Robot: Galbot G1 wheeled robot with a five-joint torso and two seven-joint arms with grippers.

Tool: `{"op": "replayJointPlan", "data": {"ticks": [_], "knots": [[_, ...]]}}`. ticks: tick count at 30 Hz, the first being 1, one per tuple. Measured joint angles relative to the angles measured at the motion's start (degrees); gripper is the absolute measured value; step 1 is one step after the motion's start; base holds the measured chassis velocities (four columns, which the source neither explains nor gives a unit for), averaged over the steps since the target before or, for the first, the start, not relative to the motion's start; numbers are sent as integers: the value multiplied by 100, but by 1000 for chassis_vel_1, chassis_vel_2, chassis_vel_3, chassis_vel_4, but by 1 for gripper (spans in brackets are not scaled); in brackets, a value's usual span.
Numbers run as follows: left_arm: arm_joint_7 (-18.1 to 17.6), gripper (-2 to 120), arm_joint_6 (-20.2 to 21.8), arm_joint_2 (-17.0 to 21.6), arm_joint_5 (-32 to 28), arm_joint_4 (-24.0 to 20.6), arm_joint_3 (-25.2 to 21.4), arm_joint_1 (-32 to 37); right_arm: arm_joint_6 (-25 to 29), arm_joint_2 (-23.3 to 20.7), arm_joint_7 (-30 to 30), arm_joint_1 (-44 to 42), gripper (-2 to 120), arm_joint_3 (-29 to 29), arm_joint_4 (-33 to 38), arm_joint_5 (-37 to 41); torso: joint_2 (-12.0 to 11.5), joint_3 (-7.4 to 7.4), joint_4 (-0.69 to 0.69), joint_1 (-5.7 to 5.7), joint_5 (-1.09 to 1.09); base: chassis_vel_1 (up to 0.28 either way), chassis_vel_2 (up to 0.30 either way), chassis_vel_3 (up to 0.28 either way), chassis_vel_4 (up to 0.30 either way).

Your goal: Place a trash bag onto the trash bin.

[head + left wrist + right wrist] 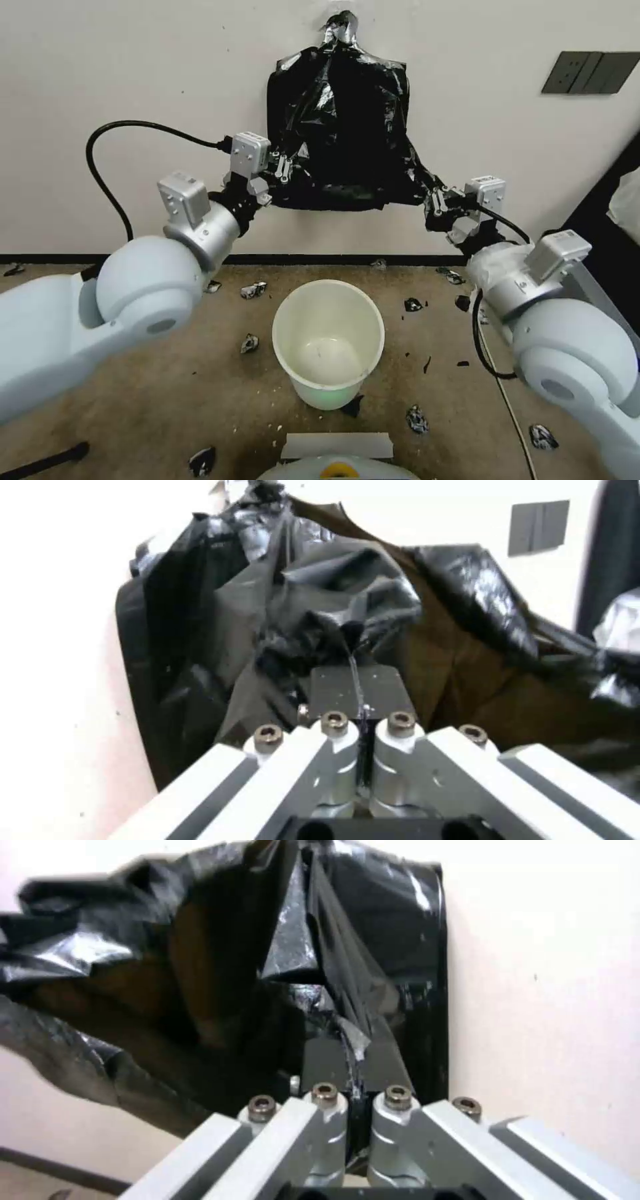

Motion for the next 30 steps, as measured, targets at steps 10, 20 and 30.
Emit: {"op": "replayJointPlan", "data": {"ticks": [10, 20, 30], "knots": [[-44, 0, 61, 101, 232, -355, -968, 1711, -1, 1, -29, -735, 0, 169, 9, 28, 0, 0, 1, 0, -1, 0, 0, 0, 0], [-29, 0, 57, 42, -28, -544, -1651, 2107, 29, -31, 26, -872, 0, 474, -1, 360, 0, 1, 1, 0, 0, 0, 0, 0, 0], [-121, 0, 98, -212, -220, -465, -799, 1696, -105, -74, 154, -1428, 0, 1079, -6, 983, 0, 1, 0, 0, 0, 0, 0, 0, 0]]}}
